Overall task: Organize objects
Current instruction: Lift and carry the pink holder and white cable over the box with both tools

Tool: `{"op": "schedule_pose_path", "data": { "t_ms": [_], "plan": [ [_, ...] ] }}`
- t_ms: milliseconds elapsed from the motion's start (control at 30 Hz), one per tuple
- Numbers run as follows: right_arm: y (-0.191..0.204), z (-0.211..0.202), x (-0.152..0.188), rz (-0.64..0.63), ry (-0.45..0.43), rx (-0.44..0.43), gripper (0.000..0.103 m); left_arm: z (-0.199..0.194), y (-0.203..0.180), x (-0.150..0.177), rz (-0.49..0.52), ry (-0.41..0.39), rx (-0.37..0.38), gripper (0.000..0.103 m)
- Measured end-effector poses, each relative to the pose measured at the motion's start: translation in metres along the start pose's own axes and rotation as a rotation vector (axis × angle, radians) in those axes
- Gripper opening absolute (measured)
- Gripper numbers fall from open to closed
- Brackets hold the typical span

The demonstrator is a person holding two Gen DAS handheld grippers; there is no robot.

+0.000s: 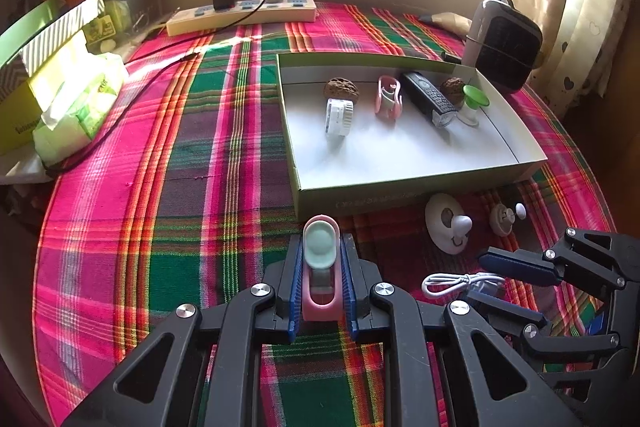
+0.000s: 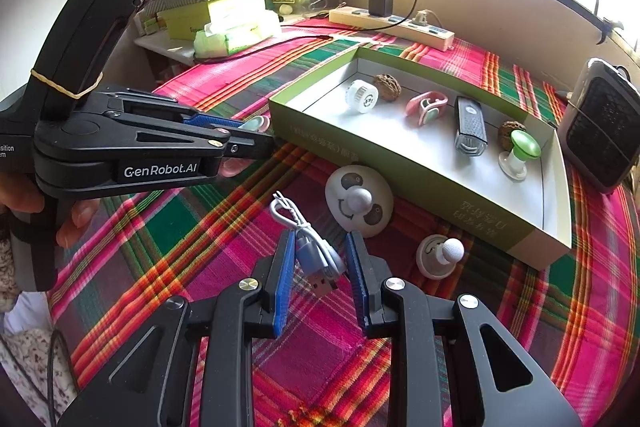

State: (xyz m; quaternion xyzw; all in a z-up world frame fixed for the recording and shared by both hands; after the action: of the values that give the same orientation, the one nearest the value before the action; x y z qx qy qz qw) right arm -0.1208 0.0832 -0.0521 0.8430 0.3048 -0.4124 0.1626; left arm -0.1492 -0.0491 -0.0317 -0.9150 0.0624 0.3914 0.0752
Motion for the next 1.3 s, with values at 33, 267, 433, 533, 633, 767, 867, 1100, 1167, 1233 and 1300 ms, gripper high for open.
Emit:
{"op": "schedule_pose_path", "data": {
  "t_ms": [33,267,433,533,633,767,867,1100,1167,1233,1300],
  "plan": [
    [0.0,-0.001,0.0,0.002,-0.003,0.002,0.027,-0.001,0.0,0.0,0.002,-0.003,-0.001,0.016],
    [-0.009,-0.007,-0.003,0.031,-0.022,0.017,0.027,-0.009,-0.003,-0.003,0.008,-0.019,0.01,0.016],
    [-0.015,-0.015,-0.007,0.051,-0.044,0.028,0.027,-0.016,-0.008,-0.01,0.012,-0.038,0.029,0.016],
    [-0.019,-0.019,-0.009,0.059,-0.055,0.039,0.027,-0.018,-0.011,-0.013,0.017,-0.046,0.033,0.016],
    [-0.023,-0.021,-0.012,0.07,-0.064,0.047,0.027,-0.019,-0.013,-0.017,0.019,-0.05,0.038,0.016],
    [-0.031,-0.025,-0.015,0.082,-0.077,0.065,0.027,-0.018,-0.016,-0.023,0.02,-0.055,0.05,0.016],
    [-0.038,-0.027,-0.017,0.095,-0.081,0.085,0.027,-0.018,-0.018,-0.029,0.024,-0.063,0.054,0.016],
    [-0.057,-0.031,-0.021,0.128,-0.091,0.135,0.027,-0.01,-0.021,-0.037,0.03,-0.063,0.06,0.016],
    [-0.064,-0.031,-0.023,0.139,-0.094,0.153,0.027,-0.008,-0.021,-0.039,0.027,-0.062,0.058,0.016],
    [-0.071,-0.031,-0.025,0.152,-0.094,0.167,0.027,-0.004,-0.02,-0.041,0.021,-0.058,0.056,0.016],
    [-0.079,-0.03,-0.027,0.161,-0.093,0.186,0.027,-0.002,-0.019,-0.043,0.02,-0.058,0.056,0.016]
  ]
}}
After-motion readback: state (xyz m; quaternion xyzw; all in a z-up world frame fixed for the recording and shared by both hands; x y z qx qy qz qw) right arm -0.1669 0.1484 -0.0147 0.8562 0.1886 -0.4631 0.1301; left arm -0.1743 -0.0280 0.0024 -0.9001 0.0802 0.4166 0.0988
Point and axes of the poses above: each gripper's, at about its wrist camera, not at the fingertips, and z roughly the way its jaws point, y to its left, x to its underside, the point moved 6 cm from there along z, roughly the way its jaws point, and after that the axes turned 12 degrees about -y, right-handed, at the moved point
